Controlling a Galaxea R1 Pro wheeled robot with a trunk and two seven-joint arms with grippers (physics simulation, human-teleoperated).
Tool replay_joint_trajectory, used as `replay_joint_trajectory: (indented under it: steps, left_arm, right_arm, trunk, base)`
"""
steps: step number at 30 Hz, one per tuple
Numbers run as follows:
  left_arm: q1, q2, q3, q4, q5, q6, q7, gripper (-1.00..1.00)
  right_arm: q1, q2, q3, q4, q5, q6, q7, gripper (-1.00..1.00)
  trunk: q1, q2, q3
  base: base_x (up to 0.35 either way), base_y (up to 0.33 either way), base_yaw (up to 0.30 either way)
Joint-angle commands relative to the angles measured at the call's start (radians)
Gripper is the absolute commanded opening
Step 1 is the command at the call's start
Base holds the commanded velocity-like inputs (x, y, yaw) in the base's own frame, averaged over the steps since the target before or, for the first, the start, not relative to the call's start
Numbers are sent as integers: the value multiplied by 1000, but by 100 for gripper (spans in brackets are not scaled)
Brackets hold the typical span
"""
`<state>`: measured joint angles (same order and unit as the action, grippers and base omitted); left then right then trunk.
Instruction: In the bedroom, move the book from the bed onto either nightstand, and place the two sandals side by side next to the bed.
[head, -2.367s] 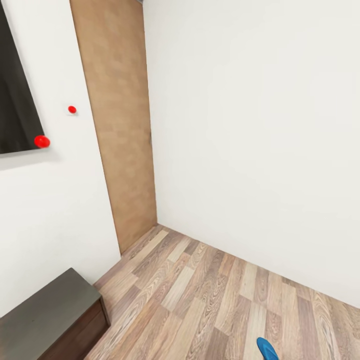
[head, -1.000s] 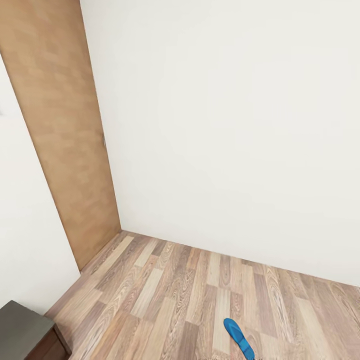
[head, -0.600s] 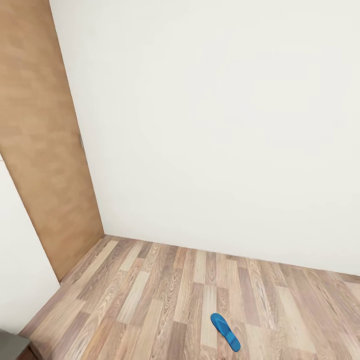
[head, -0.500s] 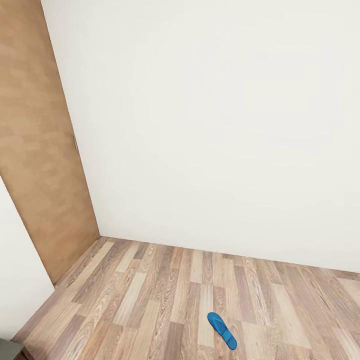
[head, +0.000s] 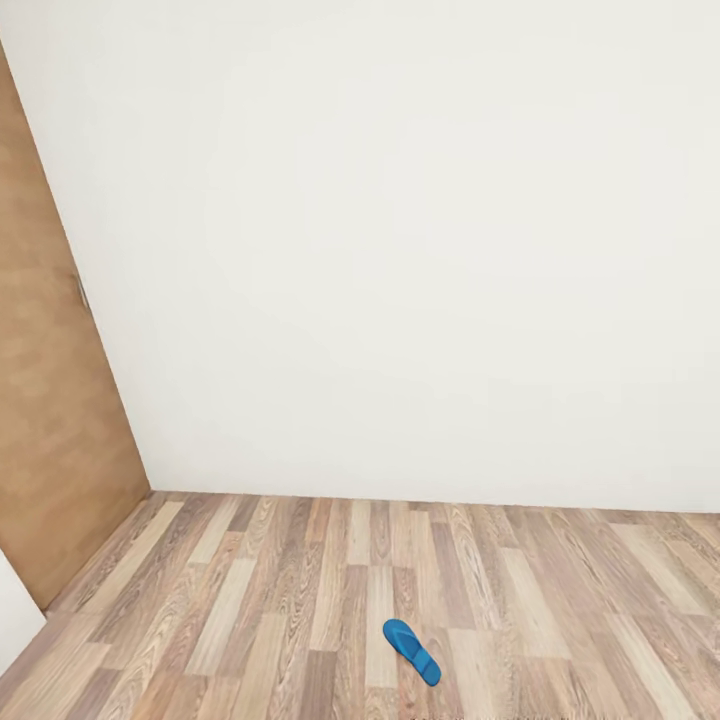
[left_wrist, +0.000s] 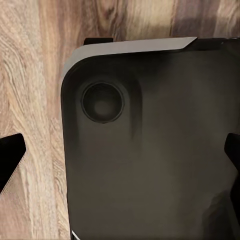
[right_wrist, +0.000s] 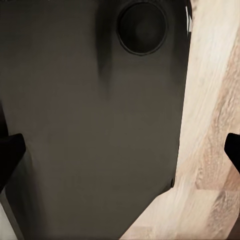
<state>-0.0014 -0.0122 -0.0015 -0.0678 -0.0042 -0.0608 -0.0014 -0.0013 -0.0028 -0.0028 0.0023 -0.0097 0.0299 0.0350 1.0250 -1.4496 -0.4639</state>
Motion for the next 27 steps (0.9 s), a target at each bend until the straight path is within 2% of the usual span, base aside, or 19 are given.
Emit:
replay_joint_trajectory:
  steps: [1,17,25,27]
  left_arm:
    - [0,0,0,0,0,-3,0,100]
    - [0,0,0,0,0,-13,0,100]
    - [0,1,1,-7,1,-71,0,100]
    - [0,1,2,-60,6,-117,0,100]
  right_arm:
    - [0,0,0,-1,-1,3,3,100]
    - [0,0,2,-1,-1,2,2,100]
    - [0,-1,-2,-2,0,2,2,100]
    - [0,-2,-2,-6,1,2,3,100]
  trunk:
    - [0,0,0]
    - [0,0,5]
    - [0,0,7]
    - [0,0,7]
  base:
    - [0,0,-287]
    - [0,0,-287]
    - [0,0,-277]
    - [0,0,-118]
